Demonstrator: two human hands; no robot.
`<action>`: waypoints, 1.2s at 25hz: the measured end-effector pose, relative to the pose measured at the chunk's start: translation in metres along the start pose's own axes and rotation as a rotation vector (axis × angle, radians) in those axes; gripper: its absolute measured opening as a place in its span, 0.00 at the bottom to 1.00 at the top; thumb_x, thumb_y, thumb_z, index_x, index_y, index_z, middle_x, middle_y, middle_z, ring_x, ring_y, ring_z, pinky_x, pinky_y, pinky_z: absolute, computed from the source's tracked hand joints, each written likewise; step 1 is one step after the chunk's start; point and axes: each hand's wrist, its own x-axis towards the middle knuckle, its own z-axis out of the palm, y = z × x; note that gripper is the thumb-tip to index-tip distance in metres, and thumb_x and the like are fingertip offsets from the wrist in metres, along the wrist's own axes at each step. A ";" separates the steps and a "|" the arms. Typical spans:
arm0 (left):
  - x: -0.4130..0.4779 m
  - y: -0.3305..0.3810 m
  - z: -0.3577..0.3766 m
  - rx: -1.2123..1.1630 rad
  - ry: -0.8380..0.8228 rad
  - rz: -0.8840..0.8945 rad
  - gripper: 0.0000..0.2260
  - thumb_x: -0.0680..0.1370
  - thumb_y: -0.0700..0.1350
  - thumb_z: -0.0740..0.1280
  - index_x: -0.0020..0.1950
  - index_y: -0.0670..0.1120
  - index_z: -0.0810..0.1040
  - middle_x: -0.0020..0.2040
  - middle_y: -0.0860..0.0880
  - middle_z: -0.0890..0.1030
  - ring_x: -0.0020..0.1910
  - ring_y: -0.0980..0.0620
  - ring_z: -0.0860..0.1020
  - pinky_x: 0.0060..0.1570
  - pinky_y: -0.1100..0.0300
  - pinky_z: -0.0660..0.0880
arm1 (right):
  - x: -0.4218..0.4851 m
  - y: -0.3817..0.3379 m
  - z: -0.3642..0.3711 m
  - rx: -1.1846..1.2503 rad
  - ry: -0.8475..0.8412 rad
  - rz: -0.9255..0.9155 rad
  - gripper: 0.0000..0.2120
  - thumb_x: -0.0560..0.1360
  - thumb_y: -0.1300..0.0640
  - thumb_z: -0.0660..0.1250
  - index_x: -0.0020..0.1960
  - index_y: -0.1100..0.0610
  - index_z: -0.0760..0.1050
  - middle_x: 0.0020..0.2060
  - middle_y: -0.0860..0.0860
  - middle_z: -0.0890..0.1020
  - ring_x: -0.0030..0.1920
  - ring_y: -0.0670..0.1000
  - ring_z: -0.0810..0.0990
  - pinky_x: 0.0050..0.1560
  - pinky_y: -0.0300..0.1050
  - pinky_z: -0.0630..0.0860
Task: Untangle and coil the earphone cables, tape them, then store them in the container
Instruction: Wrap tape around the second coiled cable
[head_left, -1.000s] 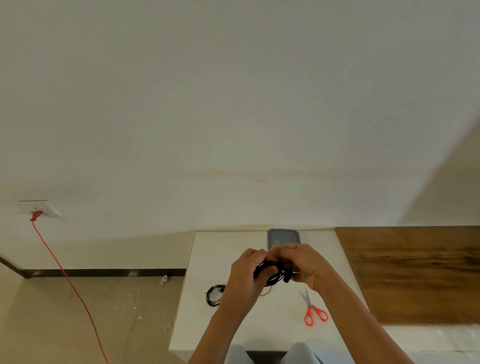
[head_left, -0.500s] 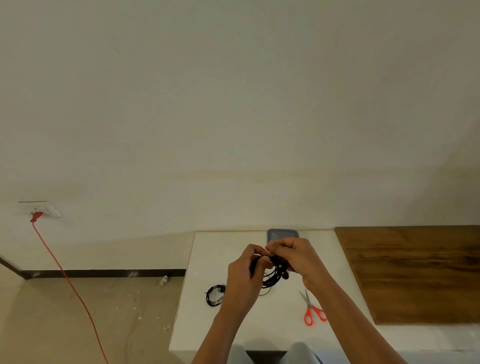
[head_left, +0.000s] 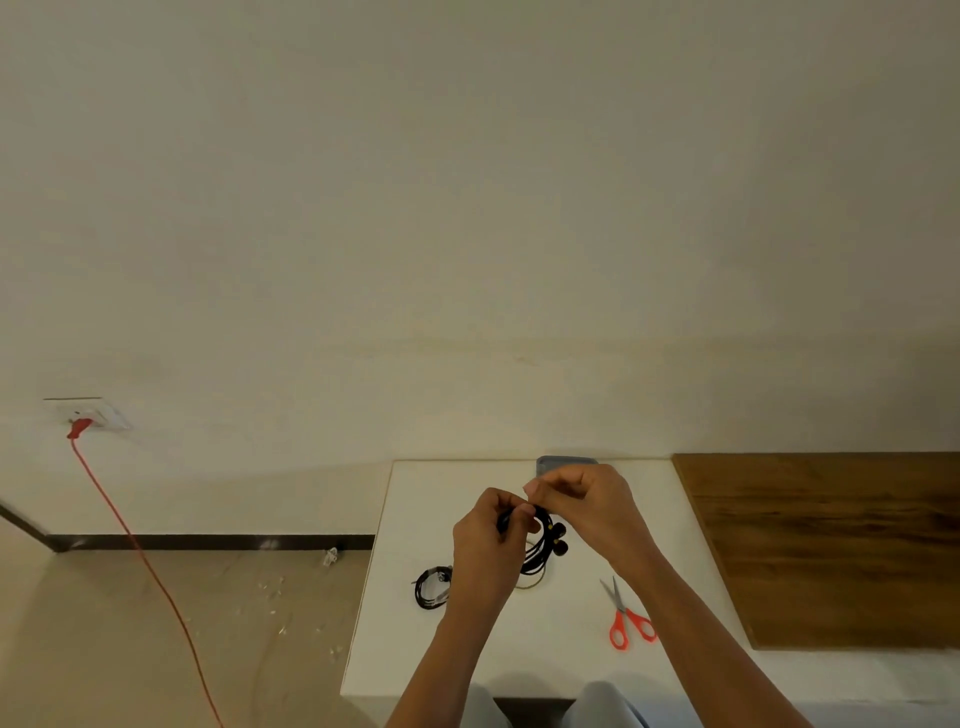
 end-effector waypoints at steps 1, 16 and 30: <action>0.000 0.001 0.000 -0.008 0.002 -0.006 0.04 0.79 0.41 0.65 0.44 0.43 0.76 0.37 0.49 0.84 0.25 0.62 0.71 0.30 0.71 0.67 | 0.000 -0.001 -0.001 0.020 0.005 -0.003 0.03 0.72 0.59 0.72 0.41 0.54 0.84 0.35 0.44 0.85 0.38 0.43 0.84 0.41 0.31 0.77; 0.007 0.005 -0.004 -0.327 -0.005 -0.317 0.07 0.79 0.44 0.64 0.46 0.42 0.77 0.35 0.49 0.82 0.34 0.56 0.79 0.39 0.59 0.79 | -0.013 0.012 0.013 -0.233 0.085 -0.300 0.10 0.70 0.61 0.74 0.51 0.53 0.84 0.46 0.39 0.82 0.50 0.34 0.79 0.50 0.25 0.73; 0.008 0.004 -0.011 -0.619 0.000 -0.576 0.07 0.78 0.45 0.68 0.47 0.42 0.83 0.33 0.47 0.76 0.37 0.49 0.74 0.43 0.55 0.76 | -0.016 0.030 0.012 -0.345 -0.065 -0.428 0.15 0.72 0.57 0.69 0.59 0.55 0.80 0.60 0.42 0.77 0.62 0.35 0.73 0.57 0.24 0.68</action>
